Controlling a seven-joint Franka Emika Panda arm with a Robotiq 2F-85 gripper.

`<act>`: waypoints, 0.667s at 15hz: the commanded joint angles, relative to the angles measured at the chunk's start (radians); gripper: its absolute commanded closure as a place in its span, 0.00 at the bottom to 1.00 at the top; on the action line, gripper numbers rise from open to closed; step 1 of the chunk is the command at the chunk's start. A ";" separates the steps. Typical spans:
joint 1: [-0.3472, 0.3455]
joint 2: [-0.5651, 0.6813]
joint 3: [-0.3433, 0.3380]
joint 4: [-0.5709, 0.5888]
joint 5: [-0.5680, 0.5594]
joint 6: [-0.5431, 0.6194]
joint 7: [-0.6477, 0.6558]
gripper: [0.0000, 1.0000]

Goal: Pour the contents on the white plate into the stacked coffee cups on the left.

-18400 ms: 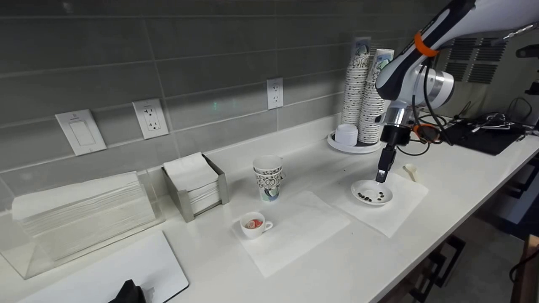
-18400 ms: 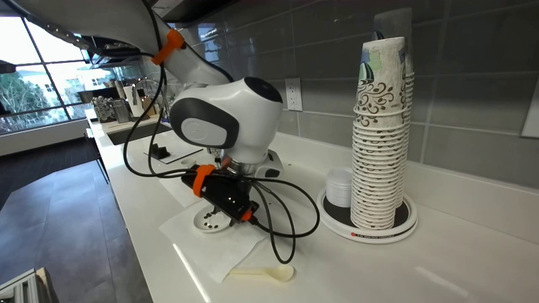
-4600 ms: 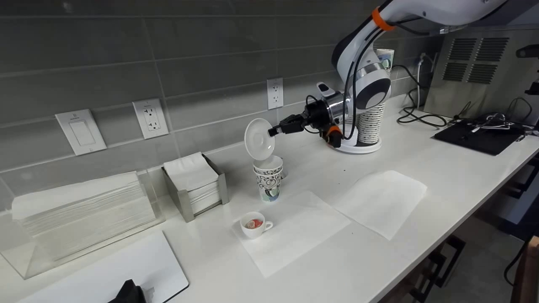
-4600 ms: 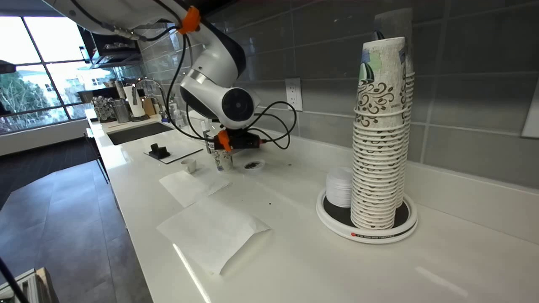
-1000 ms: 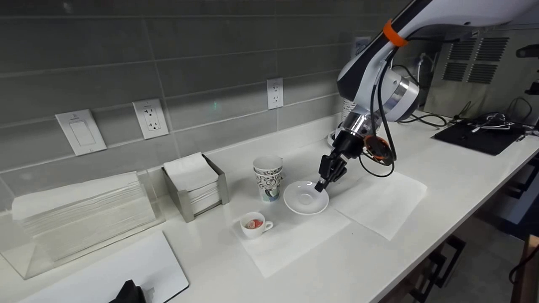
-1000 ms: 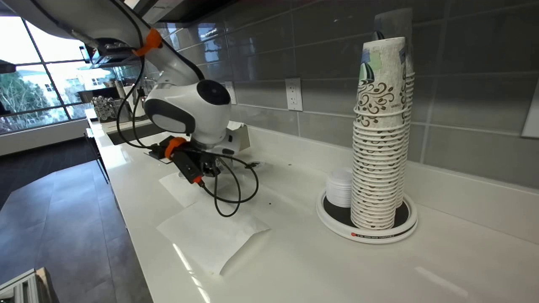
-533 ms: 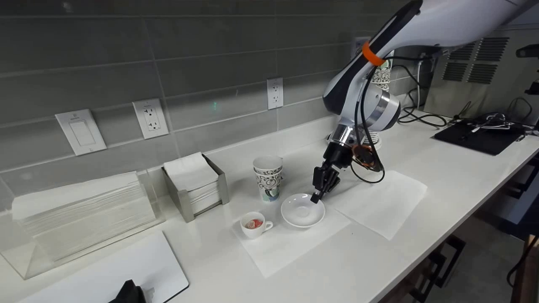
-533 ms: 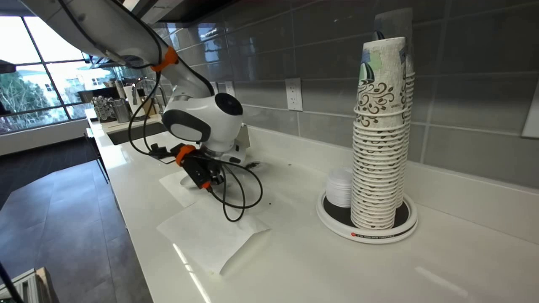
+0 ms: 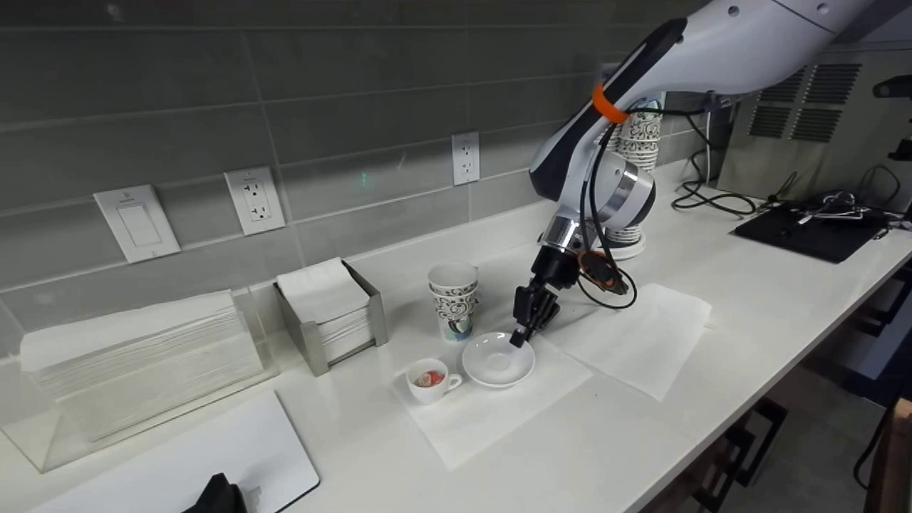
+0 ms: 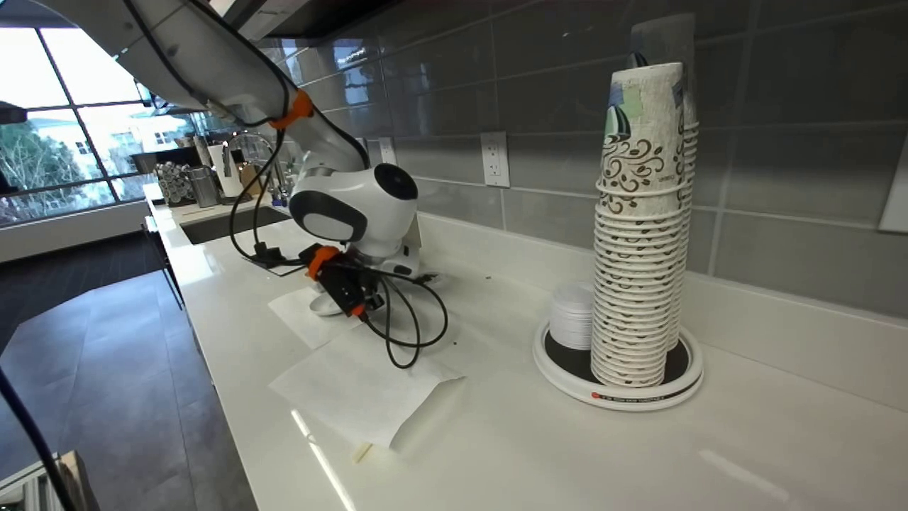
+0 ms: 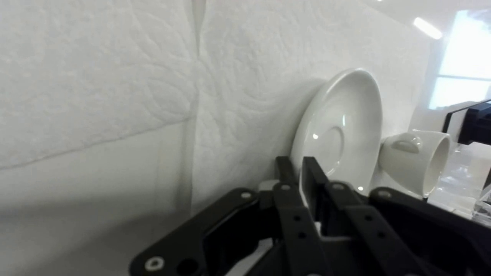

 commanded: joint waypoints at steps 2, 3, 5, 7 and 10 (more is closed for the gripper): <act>-0.020 0.022 0.017 0.042 -0.031 -0.022 0.029 0.48; -0.020 0.021 0.018 0.042 -0.030 -0.018 0.029 0.39; -0.014 0.011 0.016 0.033 -0.031 -0.001 0.034 0.27; 0.001 -0.013 0.013 0.007 -0.042 0.039 0.037 0.13; 0.026 -0.072 0.018 -0.054 -0.054 0.160 0.038 0.00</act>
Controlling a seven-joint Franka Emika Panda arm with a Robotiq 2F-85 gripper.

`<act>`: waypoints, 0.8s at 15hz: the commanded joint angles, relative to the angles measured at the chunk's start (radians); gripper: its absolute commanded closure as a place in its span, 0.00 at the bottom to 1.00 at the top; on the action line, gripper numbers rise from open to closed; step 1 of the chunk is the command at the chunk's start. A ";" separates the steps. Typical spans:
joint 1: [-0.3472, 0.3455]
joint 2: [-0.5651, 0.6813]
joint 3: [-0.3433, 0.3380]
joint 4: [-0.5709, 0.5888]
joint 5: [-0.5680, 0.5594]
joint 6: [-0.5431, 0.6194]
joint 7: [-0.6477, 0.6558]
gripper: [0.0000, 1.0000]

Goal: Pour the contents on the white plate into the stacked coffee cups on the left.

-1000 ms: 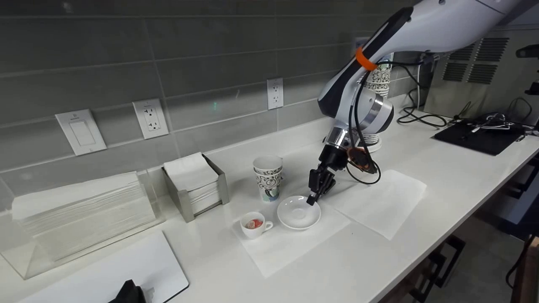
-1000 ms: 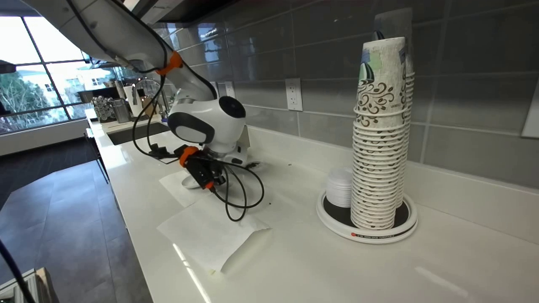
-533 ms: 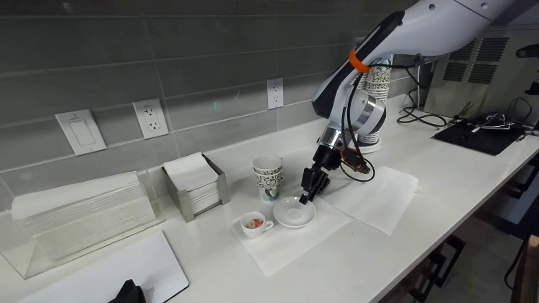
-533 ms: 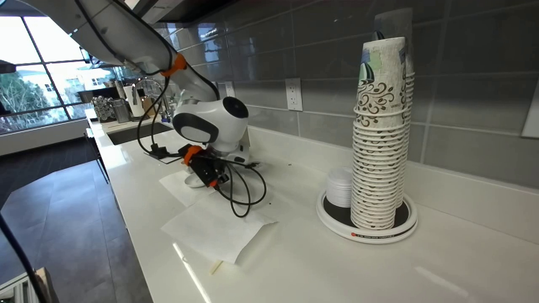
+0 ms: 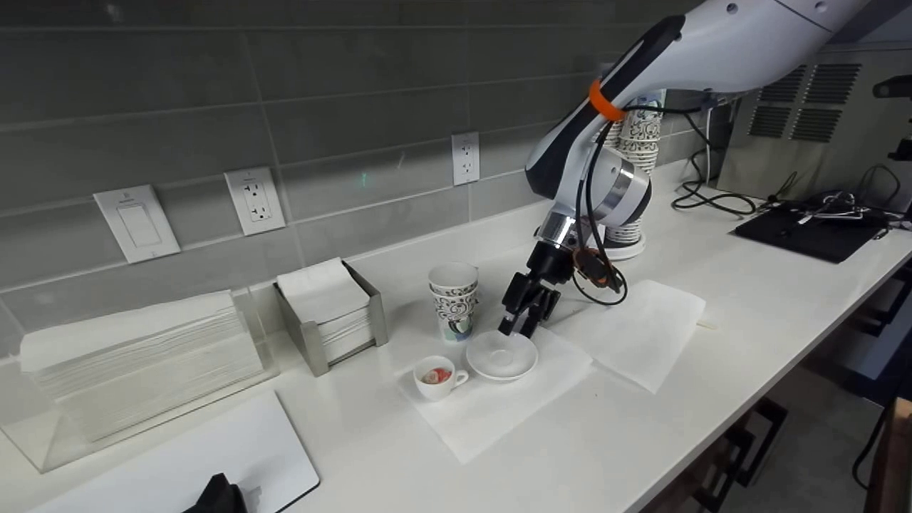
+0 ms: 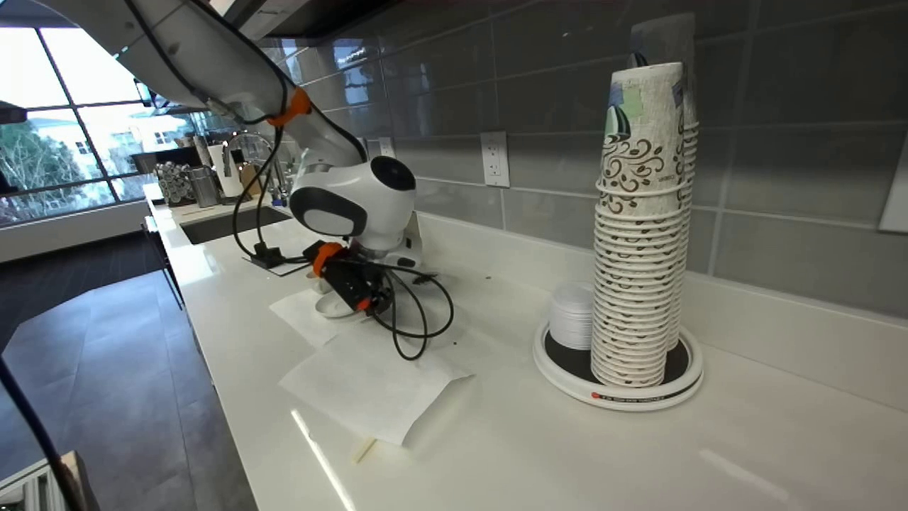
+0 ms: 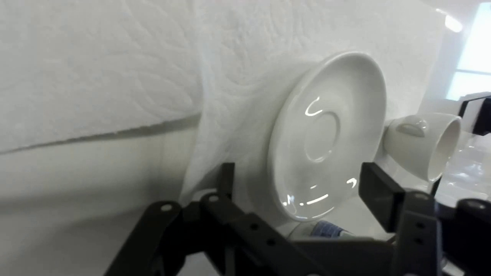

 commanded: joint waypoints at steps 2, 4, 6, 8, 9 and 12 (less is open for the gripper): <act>0.027 -0.125 0.026 -0.115 -0.048 0.152 0.047 0.00; 0.035 -0.201 0.041 -0.183 -0.056 0.187 0.067 0.00; 0.048 -0.269 0.050 -0.240 -0.059 0.234 0.116 0.00; 0.070 -0.359 0.048 -0.320 -0.110 0.289 0.234 0.00; 0.080 -0.407 0.047 -0.362 -0.161 0.304 0.308 0.00; 0.076 -0.552 0.038 -0.506 -0.358 0.318 0.524 0.00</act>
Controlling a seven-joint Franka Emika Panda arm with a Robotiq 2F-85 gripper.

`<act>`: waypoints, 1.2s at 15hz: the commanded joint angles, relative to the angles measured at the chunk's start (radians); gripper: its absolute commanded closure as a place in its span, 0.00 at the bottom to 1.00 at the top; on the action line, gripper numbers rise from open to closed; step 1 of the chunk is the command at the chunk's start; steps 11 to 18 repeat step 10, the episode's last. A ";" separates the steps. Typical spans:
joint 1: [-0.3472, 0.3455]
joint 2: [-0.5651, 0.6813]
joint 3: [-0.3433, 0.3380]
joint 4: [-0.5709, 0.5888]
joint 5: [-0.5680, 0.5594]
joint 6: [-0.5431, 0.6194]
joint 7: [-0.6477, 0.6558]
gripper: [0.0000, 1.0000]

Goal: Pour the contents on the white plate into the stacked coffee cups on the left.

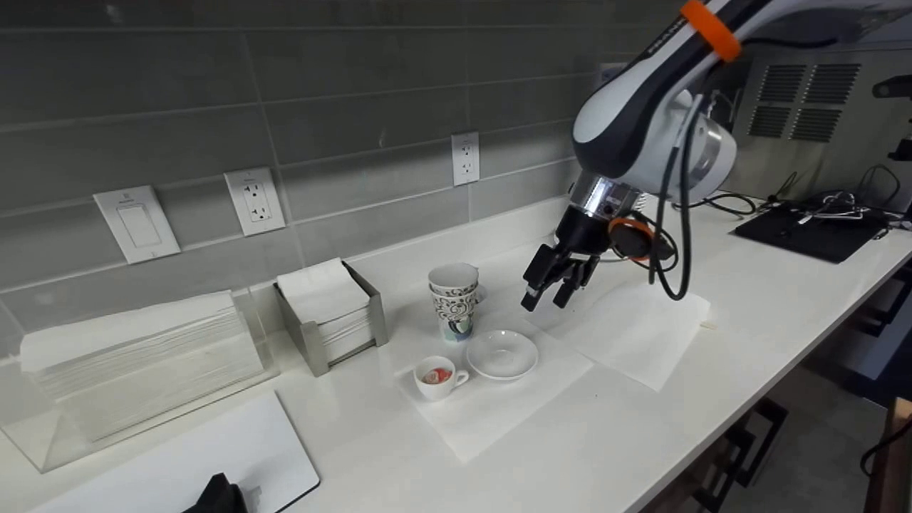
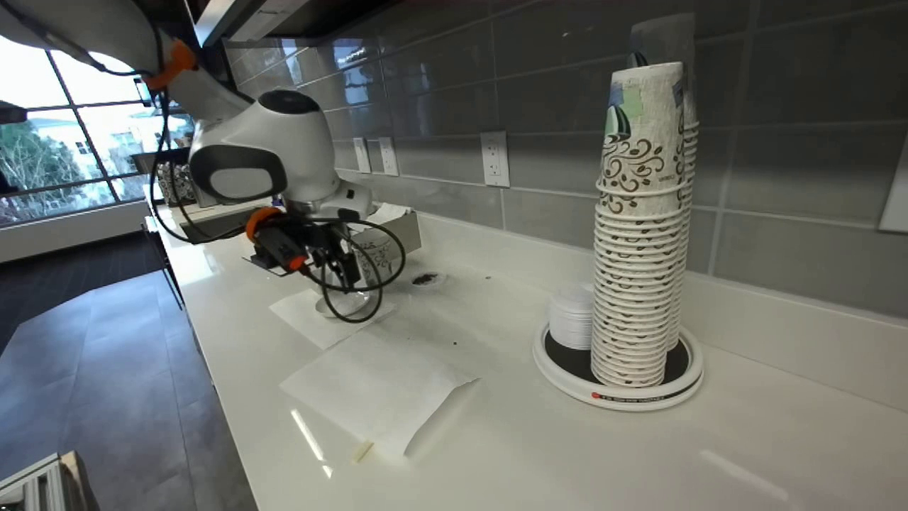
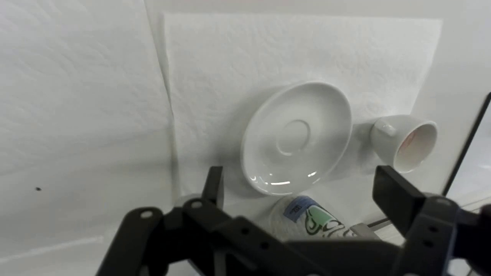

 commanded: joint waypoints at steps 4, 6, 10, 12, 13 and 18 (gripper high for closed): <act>-0.123 -0.379 0.080 -0.292 -0.479 -0.066 0.491 0.00; -0.044 -0.283 -0.002 -0.237 -0.454 -0.049 0.446 0.00; -0.050 -0.412 0.007 -0.272 -0.529 -0.138 0.541 0.00; -0.050 -0.412 0.007 -0.272 -0.529 -0.138 0.541 0.00; -0.050 -0.412 0.007 -0.272 -0.529 -0.138 0.541 0.00; -0.050 -0.412 0.007 -0.272 -0.529 -0.138 0.541 0.00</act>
